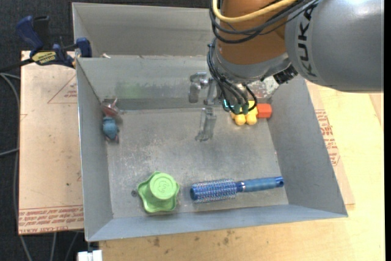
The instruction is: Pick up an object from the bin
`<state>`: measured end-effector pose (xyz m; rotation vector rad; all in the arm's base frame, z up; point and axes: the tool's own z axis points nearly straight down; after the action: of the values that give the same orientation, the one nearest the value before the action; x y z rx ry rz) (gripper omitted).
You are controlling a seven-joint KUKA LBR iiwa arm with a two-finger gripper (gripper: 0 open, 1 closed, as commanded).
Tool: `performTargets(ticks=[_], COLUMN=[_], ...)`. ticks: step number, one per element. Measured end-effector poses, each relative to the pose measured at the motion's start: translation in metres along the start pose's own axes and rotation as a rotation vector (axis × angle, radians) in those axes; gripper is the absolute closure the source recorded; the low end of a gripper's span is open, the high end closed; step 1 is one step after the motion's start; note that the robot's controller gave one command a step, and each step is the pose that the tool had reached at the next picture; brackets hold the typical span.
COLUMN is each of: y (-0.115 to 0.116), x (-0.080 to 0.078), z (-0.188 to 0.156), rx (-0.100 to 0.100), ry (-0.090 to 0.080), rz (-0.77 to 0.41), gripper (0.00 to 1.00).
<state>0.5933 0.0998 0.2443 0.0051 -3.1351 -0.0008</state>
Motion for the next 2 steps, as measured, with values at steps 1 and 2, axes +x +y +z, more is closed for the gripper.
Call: performTargets(ticks=[1, 2], y=[-0.043, -0.022], x=[0.055, 0.025], z=[0.110, 0.105], rx=[0.002, -0.002], ry=[0.004, -0.012], rz=[-0.041, -0.038], gripper=[0.00, 0.00])
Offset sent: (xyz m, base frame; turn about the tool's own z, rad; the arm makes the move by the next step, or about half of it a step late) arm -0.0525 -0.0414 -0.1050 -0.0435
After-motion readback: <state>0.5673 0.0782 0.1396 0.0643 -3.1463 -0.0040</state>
